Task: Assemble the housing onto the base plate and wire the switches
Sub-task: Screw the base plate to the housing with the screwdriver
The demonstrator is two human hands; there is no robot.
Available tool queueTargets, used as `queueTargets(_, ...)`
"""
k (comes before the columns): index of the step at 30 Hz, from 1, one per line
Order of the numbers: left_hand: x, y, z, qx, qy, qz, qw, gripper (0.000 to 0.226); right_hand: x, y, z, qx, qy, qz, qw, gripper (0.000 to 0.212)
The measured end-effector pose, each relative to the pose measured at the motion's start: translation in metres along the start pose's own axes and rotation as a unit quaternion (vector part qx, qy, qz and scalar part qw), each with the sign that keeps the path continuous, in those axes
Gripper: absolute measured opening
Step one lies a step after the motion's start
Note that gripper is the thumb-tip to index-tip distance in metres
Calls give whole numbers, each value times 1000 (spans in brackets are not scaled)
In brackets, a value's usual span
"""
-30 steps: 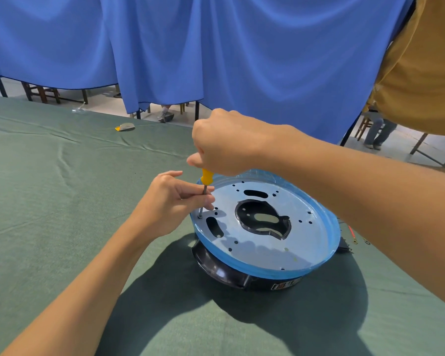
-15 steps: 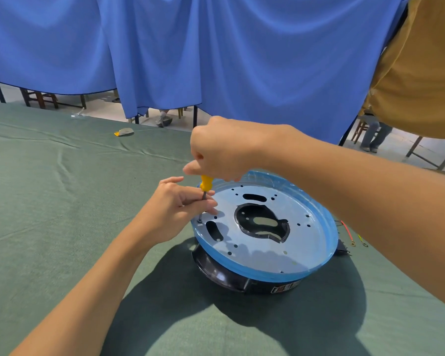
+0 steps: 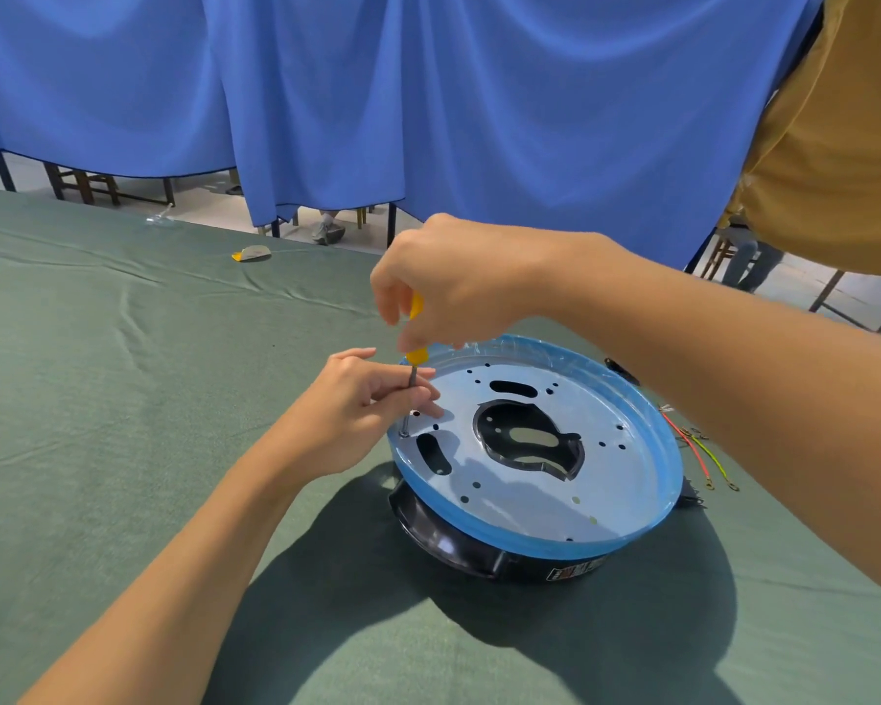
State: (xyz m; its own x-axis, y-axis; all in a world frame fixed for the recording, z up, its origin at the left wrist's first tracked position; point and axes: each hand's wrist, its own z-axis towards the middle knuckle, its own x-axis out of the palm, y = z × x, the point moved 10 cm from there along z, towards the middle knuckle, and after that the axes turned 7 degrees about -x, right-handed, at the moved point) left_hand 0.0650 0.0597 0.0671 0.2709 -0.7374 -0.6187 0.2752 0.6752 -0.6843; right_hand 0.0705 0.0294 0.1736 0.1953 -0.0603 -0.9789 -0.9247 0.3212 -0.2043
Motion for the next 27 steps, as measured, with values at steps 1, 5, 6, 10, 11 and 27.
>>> queueTargets(1,1,0,0,-1,5,2,1000,17,0,1,-1,-6,3,5,1000,6)
queueTargets(5,-12,0,-2,-8,-73,-1,997,11,-1,-2,-2,18,-13,-21,1000,29)
queueTargets(6,-14,-1,-3,-10,-84,0,996,14,-1,-2,-1,25,-19,-33,999,37)
queueTargets(10,-8,-2,0,3,-43,-23,999,14,2,-4,0,19,-3,-7,1000,31)
queueTargets(11,-7,-2,0,5,-31,-22,999,15,3,-2,0,8,6,4,1000,22)
queueTargets(27,-1,-1,0,-8,17,-57,998,17,1,5,-1,-5,21,-24,999,17)
